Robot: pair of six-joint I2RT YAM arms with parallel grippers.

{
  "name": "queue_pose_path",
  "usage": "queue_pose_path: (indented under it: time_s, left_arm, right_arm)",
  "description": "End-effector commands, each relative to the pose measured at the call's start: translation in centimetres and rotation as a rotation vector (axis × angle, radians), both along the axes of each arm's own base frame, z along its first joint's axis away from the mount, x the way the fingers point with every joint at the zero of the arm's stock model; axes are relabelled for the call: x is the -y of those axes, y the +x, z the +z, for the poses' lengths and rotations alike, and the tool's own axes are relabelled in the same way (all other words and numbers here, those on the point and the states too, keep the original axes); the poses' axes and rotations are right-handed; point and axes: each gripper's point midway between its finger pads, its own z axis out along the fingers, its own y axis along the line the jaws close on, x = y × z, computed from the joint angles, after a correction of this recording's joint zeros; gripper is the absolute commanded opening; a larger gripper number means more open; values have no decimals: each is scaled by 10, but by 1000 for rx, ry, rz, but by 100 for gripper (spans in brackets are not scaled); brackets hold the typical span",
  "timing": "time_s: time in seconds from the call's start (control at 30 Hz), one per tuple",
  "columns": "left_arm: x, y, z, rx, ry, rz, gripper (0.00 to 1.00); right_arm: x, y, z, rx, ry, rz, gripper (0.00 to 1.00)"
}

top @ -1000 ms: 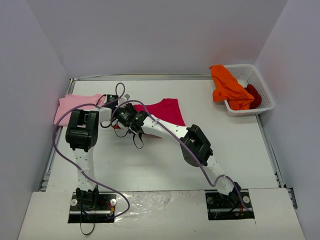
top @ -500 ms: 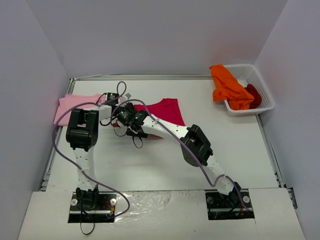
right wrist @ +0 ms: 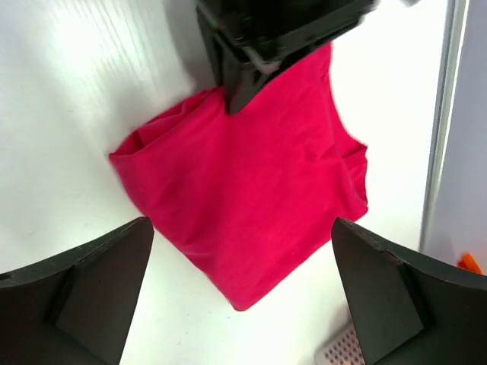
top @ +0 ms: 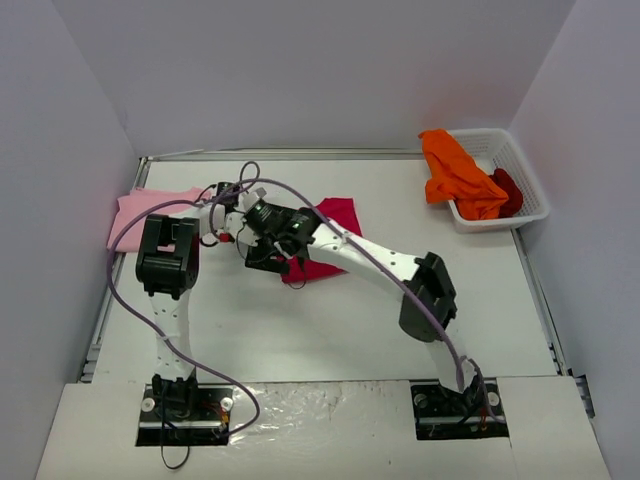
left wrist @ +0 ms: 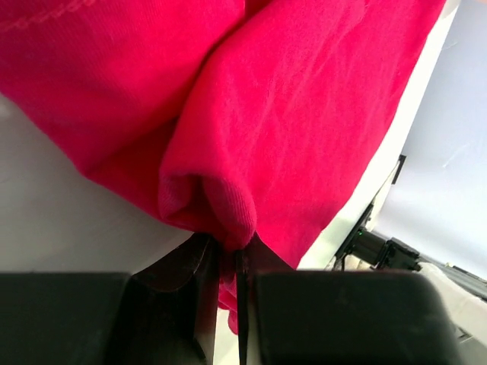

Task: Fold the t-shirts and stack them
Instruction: Put the neatly folded tshirt into the corner of the board with the left arm

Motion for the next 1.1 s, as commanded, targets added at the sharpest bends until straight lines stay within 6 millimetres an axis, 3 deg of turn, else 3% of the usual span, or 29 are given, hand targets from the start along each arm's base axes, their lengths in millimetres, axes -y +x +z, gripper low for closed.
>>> queue_pose_path:
  time_s: [0.0, 0.07, 0.1, 0.2, 0.23, 0.3, 0.33, 0.53, 0.73, 0.93, 1.07]
  left_arm:
    - [-18, 2, 6, 24, 35, -13, 2]
    - [-31, 6, 4, 25, 43, 7, 2]
    - [-35, 8, 6, 33, 42, 12, 2]
    - [-47, 12, 12, 52, 53, 29, 2]
    - [-49, 12, 13, 60, 62, 29, 2]
    - [-51, 11, 17, 71, 75, 24, 2]
    - [-53, 11, 20, 82, 83, 15, 2]
    - [-59, 12, 35, 114, 108, -19, 2]
    - [-81, 7, 44, 88, 194, -91, 2]
    - [-118, 12, 50, 75, 295, -93, 2]
    - [-131, 14, 59, 87, 338, -110, 2]
  right_arm:
    - [20, 0, 93, -44, 260, 48, 100]
    - [26, -8, 103, -106, 305, 107, 100]
    - [40, -10, 112, -111, 308, 101, 100]
    - [64, -14, 115, -115, 306, 102, 100]
    - [78, -6, 114, -114, 306, 68, 100]
    - [98, 3, 109, -125, 317, 21, 100]
    - [118, 17, 107, -125, 326, -32, 100]
    - [181, 47, 65, -192, 344, -198, 100]
    - [205, 51, 25, -294, 375, -271, 100]
    - [223, 51, 6, -343, 381, -312, 100]
    - [230, 43, -26, -415, 350, -337, 100]
